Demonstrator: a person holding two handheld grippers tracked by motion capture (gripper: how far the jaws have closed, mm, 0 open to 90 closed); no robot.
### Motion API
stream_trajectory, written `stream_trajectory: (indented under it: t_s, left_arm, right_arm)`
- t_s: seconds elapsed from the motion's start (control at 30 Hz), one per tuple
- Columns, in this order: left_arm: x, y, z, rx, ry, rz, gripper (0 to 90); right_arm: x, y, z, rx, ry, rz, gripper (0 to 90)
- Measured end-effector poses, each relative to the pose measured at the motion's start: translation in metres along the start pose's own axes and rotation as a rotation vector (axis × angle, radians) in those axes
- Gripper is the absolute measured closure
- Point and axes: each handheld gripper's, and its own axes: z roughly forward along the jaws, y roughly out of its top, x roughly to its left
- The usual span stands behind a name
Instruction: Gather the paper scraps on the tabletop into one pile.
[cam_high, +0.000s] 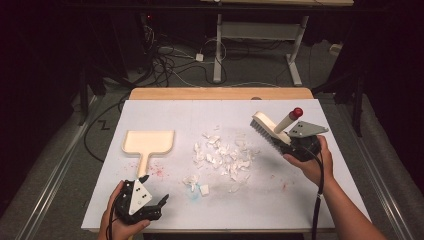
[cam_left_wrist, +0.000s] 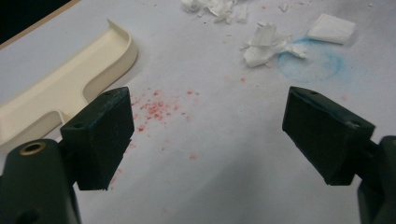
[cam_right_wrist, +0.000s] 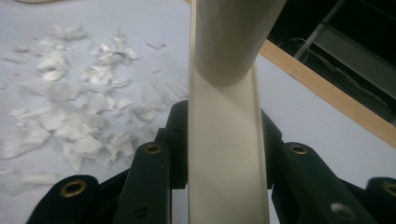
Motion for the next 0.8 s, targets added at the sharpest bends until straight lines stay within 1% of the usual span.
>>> stream_trajectory:
  t_s: [0.03,0.13,0.17,0.23,0.27,0.33,0.4,0.43,0.53,0.6,0.67,0.7,0.73,0.8]
  left_arm:
    - [0.000,0.000,0.000,0.001,0.001,0.000,15.8]
    - [0.001,0.000,-0.001,0.000,0.003,0.001,15.8]
    - [0.001,0.000,-0.001,0.000,0.004,0.003,15.8]
    - [0.001,0.000,-0.001,0.000,0.000,0.005,15.8]
    - [0.001,0.001,0.000,0.001,0.000,0.008,15.8]
    - [0.001,0.001,0.000,0.002,0.000,0.012,15.8]
    - [0.000,0.001,0.000,0.005,-0.001,0.015,15.8]
    - [-0.001,0.000,0.000,0.012,-0.004,0.018,15.8]
    - [-0.002,0.000,-0.001,0.014,-0.010,0.024,15.8]
    - [-0.003,0.000,-0.002,0.010,-0.009,0.023,15.8]
    - [-0.003,0.000,-0.003,0.006,-0.010,0.020,15.8]
    - [-0.003,0.000,-0.002,0.010,-0.008,0.022,15.8]
    - [-0.003,0.000,-0.002,0.013,-0.009,0.023,15.8]
    - [-0.003,-0.001,-0.001,0.016,-0.013,0.022,15.8]
  right_arm:
    - [-0.002,-0.002,0.003,0.010,-0.018,-0.002,68.0]
    - [-0.006,-0.008,0.011,0.048,-0.055,0.018,68.0]
    - [-0.007,-0.010,0.013,0.066,-0.079,0.018,68.0]
    - [-0.010,-0.014,0.018,0.106,-0.129,-0.002,68.0]
    - [-0.010,-0.017,0.022,0.122,-0.155,-0.001,68.0]
    - [-0.012,-0.022,0.030,0.172,-0.176,-0.009,68.0]
    - [-0.010,-0.026,0.037,0.203,-0.201,-0.030,68.1]
    - [-0.008,-0.025,0.039,0.206,-0.205,-0.037,68.1]
    - [0.003,-0.021,0.042,0.220,-0.173,-0.077,68.1]
    - [0.012,-0.020,0.047,0.228,-0.168,-0.118,68.1]
    - [0.018,-0.019,0.049,0.228,-0.151,-0.139,68.1]
    - [0.021,-0.018,0.049,0.221,-0.145,-0.143,68.1]
    - [0.024,-0.016,0.049,0.211,-0.122,-0.145,68.1]
    - [0.031,-0.012,0.047,0.193,-0.086,-0.133,68.1]
